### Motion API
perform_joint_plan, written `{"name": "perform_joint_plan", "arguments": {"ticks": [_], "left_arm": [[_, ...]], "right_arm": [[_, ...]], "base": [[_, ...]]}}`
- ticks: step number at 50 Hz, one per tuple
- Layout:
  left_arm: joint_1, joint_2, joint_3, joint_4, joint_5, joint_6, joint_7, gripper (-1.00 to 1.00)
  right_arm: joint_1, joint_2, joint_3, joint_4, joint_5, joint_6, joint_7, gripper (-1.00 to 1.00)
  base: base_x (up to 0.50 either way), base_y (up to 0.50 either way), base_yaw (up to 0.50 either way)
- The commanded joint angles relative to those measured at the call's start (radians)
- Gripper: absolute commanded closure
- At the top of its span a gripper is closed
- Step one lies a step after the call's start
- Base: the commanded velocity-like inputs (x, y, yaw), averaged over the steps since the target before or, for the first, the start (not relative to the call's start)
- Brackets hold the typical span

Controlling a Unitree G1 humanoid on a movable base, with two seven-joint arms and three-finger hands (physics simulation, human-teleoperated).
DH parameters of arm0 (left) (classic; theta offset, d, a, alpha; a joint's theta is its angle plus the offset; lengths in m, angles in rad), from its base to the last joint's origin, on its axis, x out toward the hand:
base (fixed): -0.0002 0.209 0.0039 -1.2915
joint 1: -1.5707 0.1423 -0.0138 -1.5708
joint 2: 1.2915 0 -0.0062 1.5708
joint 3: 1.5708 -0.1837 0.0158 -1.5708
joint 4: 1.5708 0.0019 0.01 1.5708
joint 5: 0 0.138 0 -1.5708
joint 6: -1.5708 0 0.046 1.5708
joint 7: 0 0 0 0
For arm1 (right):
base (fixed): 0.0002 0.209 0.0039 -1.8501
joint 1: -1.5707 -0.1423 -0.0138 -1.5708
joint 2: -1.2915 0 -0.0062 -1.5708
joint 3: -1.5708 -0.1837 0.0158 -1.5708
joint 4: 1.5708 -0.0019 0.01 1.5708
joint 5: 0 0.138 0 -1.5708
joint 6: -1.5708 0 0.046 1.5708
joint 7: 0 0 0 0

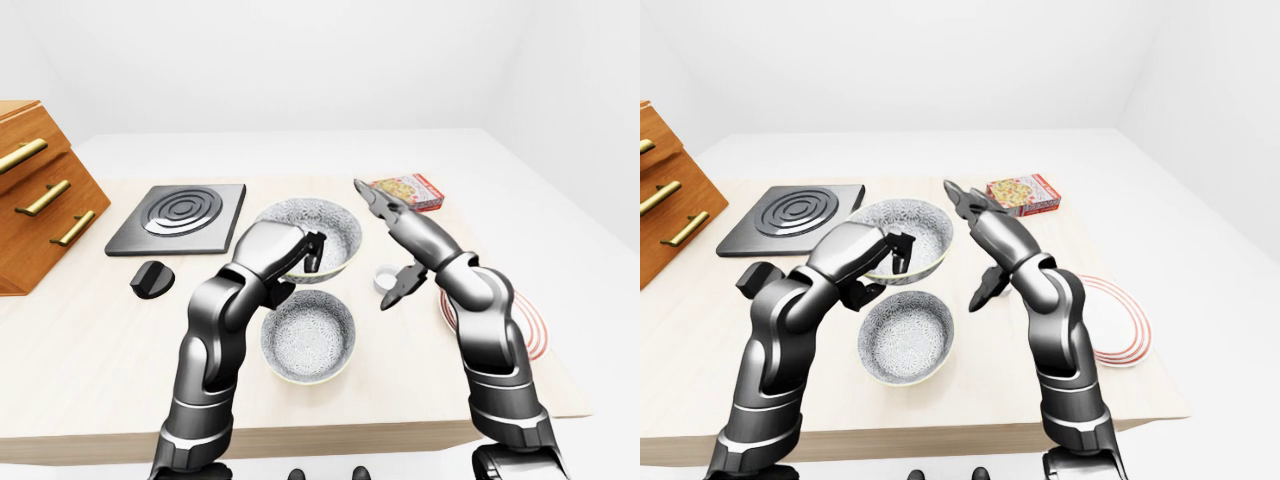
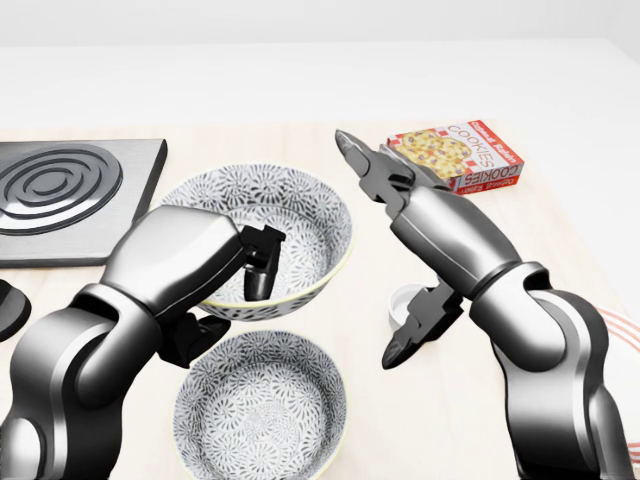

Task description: Pick the akita bowl from table center and place it on the plate.

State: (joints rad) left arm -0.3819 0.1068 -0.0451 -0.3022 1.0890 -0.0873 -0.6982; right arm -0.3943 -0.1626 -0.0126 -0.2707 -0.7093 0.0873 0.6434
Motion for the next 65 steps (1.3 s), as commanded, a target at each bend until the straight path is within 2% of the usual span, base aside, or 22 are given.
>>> {"name": "perform_joint_plan", "arguments": {"ticks": [1, 8, 23, 24, 25, 26, 28, 58, 62, 64, 65], "left_arm": [[-0.023, -0.036, -0.024, -0.047, 0.013, 0.0, 0.0, 1.0], [-0.023, -0.048, -0.032, -0.067, 0.013, 0.0, 0.0, 1.0], [-0.016, -0.057, -0.042, -0.059, 0.009, 0.0, 0.0, 1.0], [-0.014, -0.058, -0.042, -0.06, 0.007, 0.0, 0.0, 1.0], [-0.013, -0.057, -0.042, -0.059, 0.007, 0.0, 0.0, 1.0], [-0.013, -0.057, -0.042, -0.057, 0.007, 0.0, 0.0, 1.0], [-0.013, -0.057, -0.044, -0.057, 0.009, 0.0, 0.0, 1.0], [-0.002, -0.058, -0.043, -0.057, 0.023, 0.0, 0.0, 1.0], [0.004, -0.054, -0.042, -0.049, 0.028, 0.0, 0.0, 0.83], [0.005, -0.053, -0.042, -0.048, 0.029, 0.0, 0.0, 0.42], [0.004, -0.053, -0.041, -0.047, 0.029, 0.0, 0.0, 0.33]], "right_arm": [[-0.063, 0.022, 0.02, 0.08, -0.136, 0.0, 0.048, -1.0], [-0.102, 0.037, 0.03, 0.143, -0.162, 0.0, 0.028, -1.0], [-0.103, 0.062, 0.048, 0.184, -0.179, 0.0, 0.019, -1.0], [-0.102, 0.063, 0.047, 0.182, -0.178, 0.0, 0.02, -0.93], [-0.102, 0.062, 0.046, 0.184, -0.178, 0.0, 0.018, -0.09], [-0.102, 0.062, 0.045, 0.184, -0.178, 0.0, 0.018, 0.05], [-0.104, 0.061, 0.043, 0.184, -0.176, 0.0, 0.017, 0.98], [-0.066, 0.049, 0.033, 0.136, -0.172, 0.0, 0.027, 1.0], [-0.065, 0.05, 0.033, 0.141, -0.171, 0.0, 0.023, 1.0], [-0.066, 0.05, 0.034, 0.143, -0.171, 0.0, 0.022, 1.0], [-0.067, 0.05, 0.034, 0.147, -0.171, 0.0, 0.02, 1.0]], "base": [[0.0, 0.0, 0.0], [0.0, 0.0, 0.0], [0.0, 0.0, 0.0], [0.0, 0.0, 0.0], [0.0, 0.0, 0.0], [0.0, 0.0, 0.0], [0.0, 0.0, 0.0], [0.0, 0.0, 0.0], [0.0, 0.0, 0.0], [0.0, 0.0, 0.0], [0.0, 0.0, 0.0]]}}
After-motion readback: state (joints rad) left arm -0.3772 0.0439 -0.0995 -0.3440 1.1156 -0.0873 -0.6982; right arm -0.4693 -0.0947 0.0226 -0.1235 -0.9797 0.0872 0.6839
